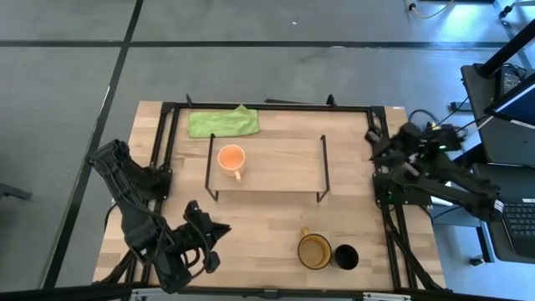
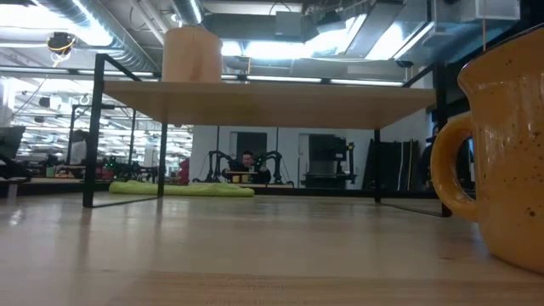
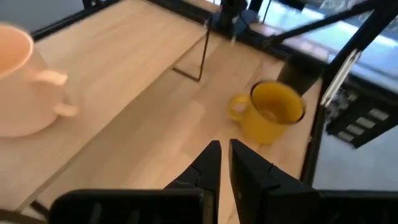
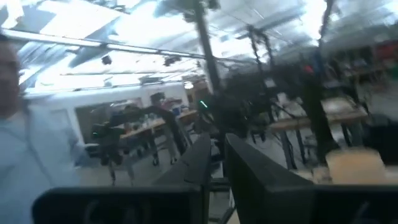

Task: Stack small to large cups/mugs on shelf
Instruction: Adjust the yellow mug

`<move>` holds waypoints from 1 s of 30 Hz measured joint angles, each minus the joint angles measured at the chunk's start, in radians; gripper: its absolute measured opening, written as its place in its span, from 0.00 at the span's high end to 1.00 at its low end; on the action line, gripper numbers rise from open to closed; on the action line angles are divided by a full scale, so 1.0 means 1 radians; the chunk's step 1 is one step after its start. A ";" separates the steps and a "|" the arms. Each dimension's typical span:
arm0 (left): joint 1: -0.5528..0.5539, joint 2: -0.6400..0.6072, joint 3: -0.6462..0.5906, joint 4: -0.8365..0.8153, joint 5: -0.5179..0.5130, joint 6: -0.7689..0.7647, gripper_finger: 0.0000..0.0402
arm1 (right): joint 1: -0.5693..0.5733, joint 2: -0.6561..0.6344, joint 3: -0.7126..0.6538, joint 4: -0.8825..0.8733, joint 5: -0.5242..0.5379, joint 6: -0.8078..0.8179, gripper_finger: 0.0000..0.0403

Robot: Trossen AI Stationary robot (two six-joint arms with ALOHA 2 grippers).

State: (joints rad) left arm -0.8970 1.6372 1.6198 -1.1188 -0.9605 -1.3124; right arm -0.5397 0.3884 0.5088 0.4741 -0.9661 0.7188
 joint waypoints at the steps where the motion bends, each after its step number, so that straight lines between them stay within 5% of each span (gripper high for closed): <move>1: -0.001 -0.001 -0.026 0.000 0.012 -0.022 0.94 | 0.000 0.003 0.040 -0.036 -0.022 -0.014 0.87; 5: -0.009 0.001 -0.153 0.063 0.102 -0.141 0.94 | 0.009 0.061 0.180 -0.237 -0.130 -0.020 0.87; 10: -0.037 -0.003 -0.280 0.224 0.156 -0.112 0.94 | 0.107 0.183 0.336 -0.349 -0.206 -0.016 0.87; 15: -0.032 -0.025 -0.411 0.284 0.380 0.025 0.94 | 0.213 0.366 0.491 -0.516 -0.249 -0.105 0.87; 23: 0.050 -0.123 -0.686 0.681 0.614 0.309 0.94 | 0.344 0.659 0.703 -0.837 -0.258 -0.238 0.87; 26: 0.068 -0.149 -0.762 0.738 0.655 0.344 0.94 | 0.393 0.719 0.779 -1.028 -0.225 -0.281 0.87; 30: 0.067 -0.180 -0.825 0.751 0.686 0.356 0.94 | 0.491 0.753 0.881 -1.342 -0.039 -0.302 0.87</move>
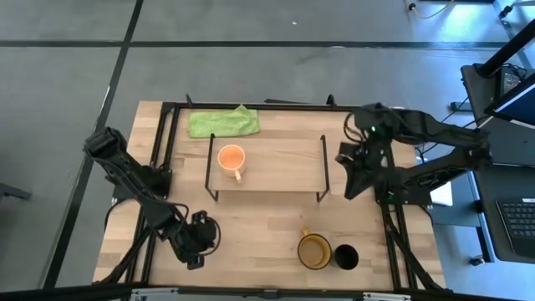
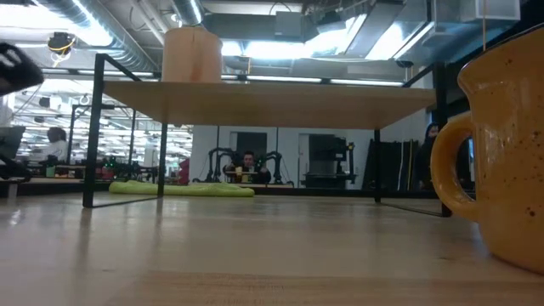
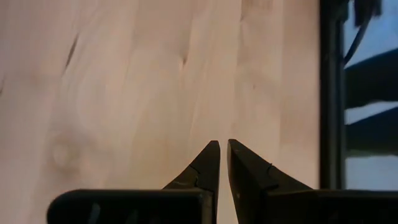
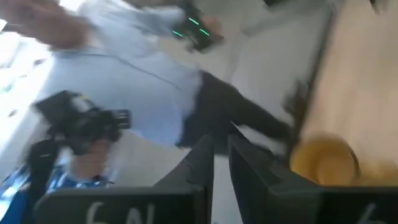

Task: Stack small to large cups/mugs on shelf
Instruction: Adjust the yellow mug

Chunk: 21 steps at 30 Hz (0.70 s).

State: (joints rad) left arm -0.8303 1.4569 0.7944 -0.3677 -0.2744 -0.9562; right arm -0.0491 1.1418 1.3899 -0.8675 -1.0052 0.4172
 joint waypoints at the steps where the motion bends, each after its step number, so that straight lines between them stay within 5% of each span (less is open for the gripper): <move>1: -0.001 -0.006 -0.015 0.003 0.006 0.006 0.94 | 0.034 0.001 0.021 -0.057 0.068 0.020 0.87; 7: -0.001 -0.020 -0.067 0.027 0.040 0.053 0.94 | 0.233 0.004 0.069 -0.041 0.377 0.293 0.87; 13: 0.000 -0.020 -0.074 0.024 0.060 0.115 0.94 | 0.327 0.032 0.060 0.142 0.556 0.552 0.87; 21: 0.001 -0.020 -0.074 0.021 0.072 0.140 0.94 | 0.332 0.103 0.058 0.345 0.804 0.470 0.87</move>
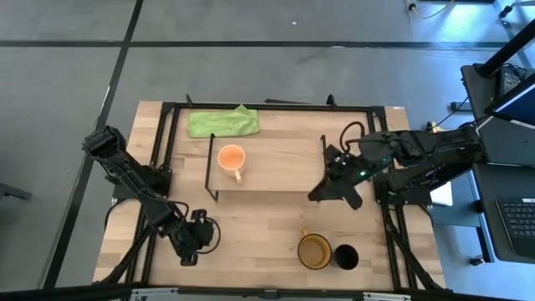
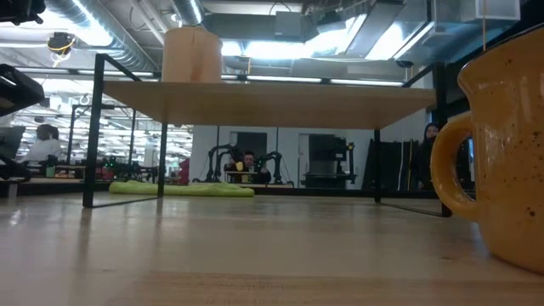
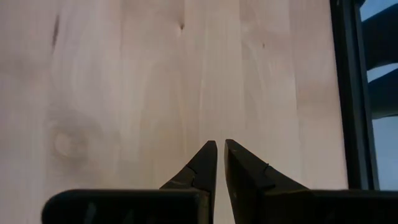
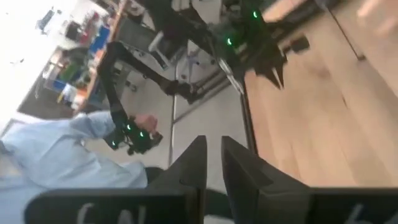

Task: Stack small to large cups/mugs on shelf
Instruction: Adjust the yellow mug

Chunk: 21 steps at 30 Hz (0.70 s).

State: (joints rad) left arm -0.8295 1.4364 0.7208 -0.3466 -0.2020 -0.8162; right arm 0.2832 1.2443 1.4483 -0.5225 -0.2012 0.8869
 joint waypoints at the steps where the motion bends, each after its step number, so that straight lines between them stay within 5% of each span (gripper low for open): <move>1: 0.000 0.000 0.000 0.000 0.008 0.000 0.94 | 0.000 0.005 0.000 0.017 0.002 -0.020 0.87; 6: 0.000 0.000 0.000 0.000 0.015 -0.011 0.94 | -0.032 0.020 0.000 0.067 0.010 -0.162 0.87; 12: 0.000 0.000 0.000 -0.001 0.015 -0.030 0.94 | -0.049 0.019 0.000 0.095 0.010 -0.045 0.87; 21: 0.000 0.000 0.000 -0.031 0.028 -0.072 0.94 | -0.057 0.040 -0.001 0.152 0.114 -0.154 0.87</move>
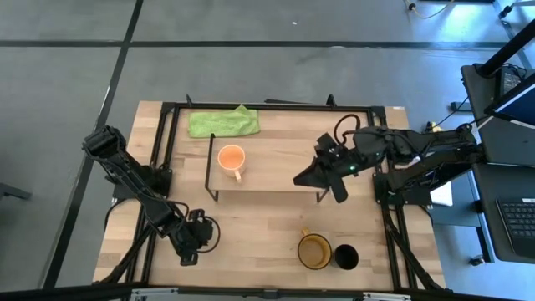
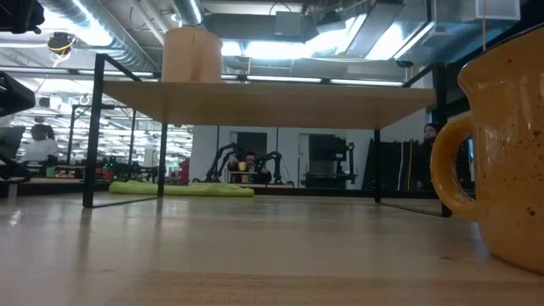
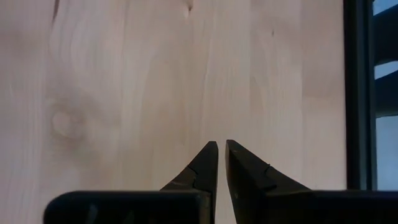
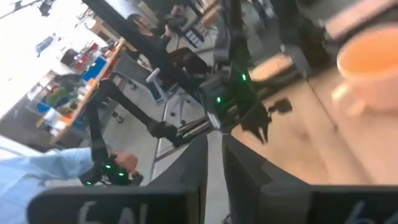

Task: Stack small to large cups/mugs on shelf
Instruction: Adjust the yellow mug

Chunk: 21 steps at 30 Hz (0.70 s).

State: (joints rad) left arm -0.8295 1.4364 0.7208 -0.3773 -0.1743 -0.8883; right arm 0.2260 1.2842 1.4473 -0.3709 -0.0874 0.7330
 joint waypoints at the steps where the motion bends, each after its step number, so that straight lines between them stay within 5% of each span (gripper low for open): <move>1: 0.000 0.000 0.000 -0.004 0.004 -0.001 0.94 | 0.000 0.000 0.003 0.009 0.002 -0.023 0.87; 6: 0.000 0.000 0.000 -0.007 0.009 -0.001 0.94 | 0.000 0.000 0.083 -0.166 0.032 -0.020 0.87; 11: 0.000 0.000 0.000 -0.008 0.009 -0.001 0.94 | 0.033 0.047 0.249 -0.505 0.193 -0.095 0.87; 21: 0.001 0.000 0.000 -0.020 0.017 -0.003 0.94 | 0.156 0.327 0.670 -1.166 0.253 -0.056 0.85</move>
State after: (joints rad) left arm -0.8288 1.4364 0.7208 -0.3968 -0.1574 -0.8913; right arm 0.3824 1.6112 2.1168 -1.5367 0.1658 0.6769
